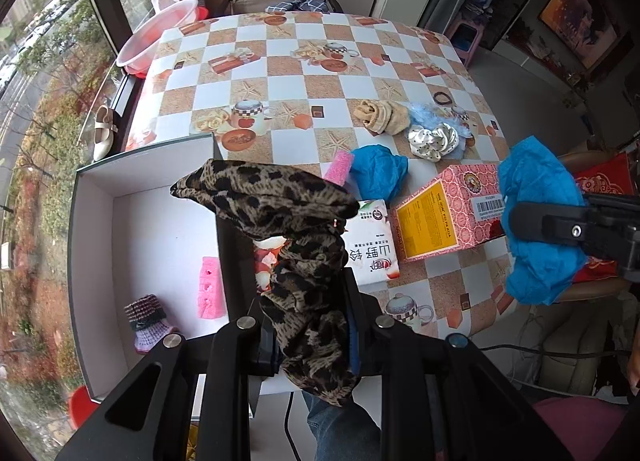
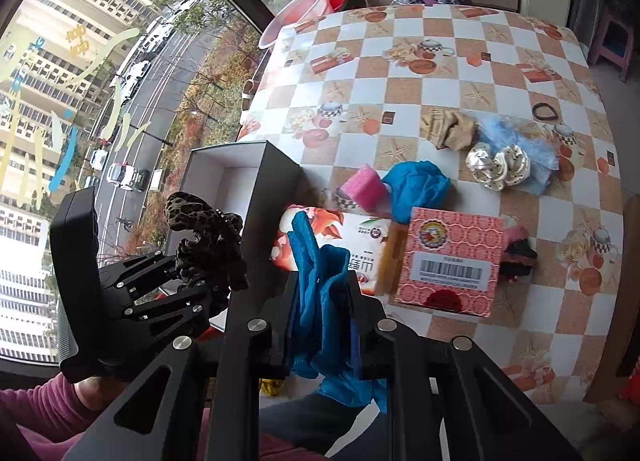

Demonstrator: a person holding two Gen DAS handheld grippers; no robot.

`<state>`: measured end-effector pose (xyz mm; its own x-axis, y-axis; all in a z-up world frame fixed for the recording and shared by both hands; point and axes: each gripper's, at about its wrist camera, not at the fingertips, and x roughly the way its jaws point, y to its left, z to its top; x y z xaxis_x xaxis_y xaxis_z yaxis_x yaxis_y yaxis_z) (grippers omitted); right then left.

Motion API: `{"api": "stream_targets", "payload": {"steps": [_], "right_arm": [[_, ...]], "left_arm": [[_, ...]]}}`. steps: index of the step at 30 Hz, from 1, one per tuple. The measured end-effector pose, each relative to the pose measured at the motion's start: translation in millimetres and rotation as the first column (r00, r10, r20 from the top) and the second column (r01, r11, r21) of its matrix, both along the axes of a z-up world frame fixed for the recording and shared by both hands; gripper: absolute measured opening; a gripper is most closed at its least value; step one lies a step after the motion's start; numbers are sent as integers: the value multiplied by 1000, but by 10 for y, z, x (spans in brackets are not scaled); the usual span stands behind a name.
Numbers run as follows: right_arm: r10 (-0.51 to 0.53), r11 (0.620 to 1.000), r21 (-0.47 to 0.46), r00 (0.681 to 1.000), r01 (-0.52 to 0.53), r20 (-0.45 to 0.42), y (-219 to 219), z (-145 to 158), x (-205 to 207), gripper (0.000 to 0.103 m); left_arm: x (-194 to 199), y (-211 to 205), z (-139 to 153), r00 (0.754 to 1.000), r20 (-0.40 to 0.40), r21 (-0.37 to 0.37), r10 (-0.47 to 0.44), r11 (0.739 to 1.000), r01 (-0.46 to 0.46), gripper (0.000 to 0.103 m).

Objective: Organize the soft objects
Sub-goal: 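Carry the scarf and blue cloth over the white box with both tools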

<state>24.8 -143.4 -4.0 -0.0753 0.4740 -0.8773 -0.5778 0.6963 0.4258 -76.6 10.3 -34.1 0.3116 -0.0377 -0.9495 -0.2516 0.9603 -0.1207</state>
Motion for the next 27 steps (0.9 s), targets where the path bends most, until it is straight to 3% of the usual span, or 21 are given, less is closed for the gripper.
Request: {"api": "stream_targets", "payload": {"steps": [11, 27], "right_arm": [[156, 988, -1, 988, -156, 8, 659, 27, -324, 21], [318, 948, -15, 948, -318, 24, 1362, 34, -563, 21]], "left_arm": [[-380, 421, 62, 989, 42, -12, 143, 990, -142, 25], [-746, 928, -1, 951, 40, -19, 305, 952, -305, 25]]}}
